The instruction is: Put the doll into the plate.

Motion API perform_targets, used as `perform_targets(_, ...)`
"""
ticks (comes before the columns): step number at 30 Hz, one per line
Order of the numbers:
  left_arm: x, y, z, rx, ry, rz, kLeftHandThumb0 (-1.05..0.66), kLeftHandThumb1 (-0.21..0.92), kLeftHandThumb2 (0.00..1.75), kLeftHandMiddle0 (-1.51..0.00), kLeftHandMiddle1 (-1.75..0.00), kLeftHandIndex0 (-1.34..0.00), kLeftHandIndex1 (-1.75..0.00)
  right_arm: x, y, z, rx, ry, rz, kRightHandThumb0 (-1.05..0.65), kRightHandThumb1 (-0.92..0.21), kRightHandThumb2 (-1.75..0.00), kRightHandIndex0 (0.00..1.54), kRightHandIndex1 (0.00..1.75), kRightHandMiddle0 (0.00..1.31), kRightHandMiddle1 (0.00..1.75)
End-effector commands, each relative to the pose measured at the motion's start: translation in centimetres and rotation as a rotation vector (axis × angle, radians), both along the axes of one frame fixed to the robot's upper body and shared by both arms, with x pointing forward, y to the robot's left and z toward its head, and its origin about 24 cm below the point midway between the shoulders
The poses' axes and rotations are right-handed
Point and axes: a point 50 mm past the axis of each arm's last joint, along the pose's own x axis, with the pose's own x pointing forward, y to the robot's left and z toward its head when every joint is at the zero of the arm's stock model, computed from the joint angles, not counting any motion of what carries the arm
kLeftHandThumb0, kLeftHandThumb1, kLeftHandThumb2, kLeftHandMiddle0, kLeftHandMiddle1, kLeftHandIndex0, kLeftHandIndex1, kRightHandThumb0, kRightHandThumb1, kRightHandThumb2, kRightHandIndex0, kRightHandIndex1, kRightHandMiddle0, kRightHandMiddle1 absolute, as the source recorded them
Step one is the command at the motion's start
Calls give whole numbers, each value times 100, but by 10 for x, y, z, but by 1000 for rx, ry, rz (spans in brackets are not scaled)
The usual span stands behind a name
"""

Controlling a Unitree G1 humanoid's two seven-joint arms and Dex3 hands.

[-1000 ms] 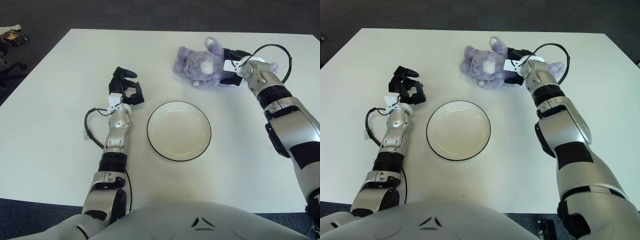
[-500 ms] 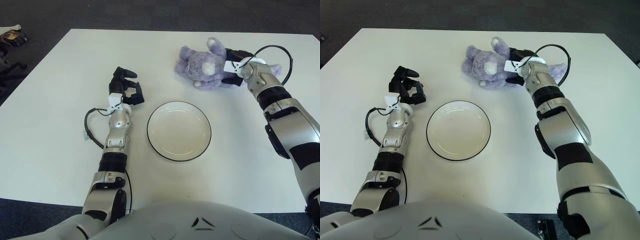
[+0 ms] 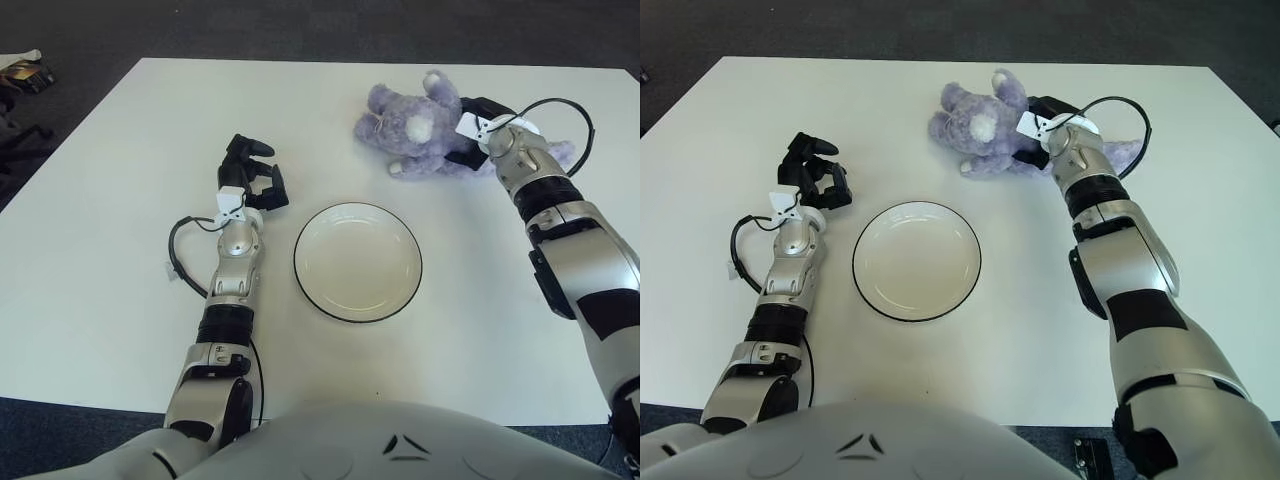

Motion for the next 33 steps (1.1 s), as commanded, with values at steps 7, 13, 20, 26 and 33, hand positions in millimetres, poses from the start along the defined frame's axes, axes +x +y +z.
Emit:
perform_targets(7, -9, 3, -21, -17, 80, 5, -1, 23, 143, -57, -175, -55, -175, -3, -3, -7, 43, -3, -45, 55, -14, -154, 76, 175, 99, 175)
perform_targets(13, -8, 3, -21, -29, 82, 2, -1, 22, 143, -57, -175, -55, -175, -3, -2, -6, 38, 7, -58, 54, -14, -153, 75, 175, 103, 175)
perform_targets(20, -8, 4, -21, -32, 83, 1, -1, 22, 144, -57, -175, -56, -175, -4, -2, -5, 26, -11, -71, 54, -14, -154, 76, 175, 107, 175)
perform_targets(26, -8, 4, -21, -34, 79, 1, -1, 22, 144, -57, -175, -56, -175, -4, -2, -4, 60, -7, -91, 55, -13, -154, 76, 175, 108, 175)
perform_targets(33, -8, 3, -21, -38, 79, -2, -1, 21, 145, -58, -175, -56, -175, -5, -6, 0, 96, -9, -76, 56, -11, -157, 78, 175, 109, 175)
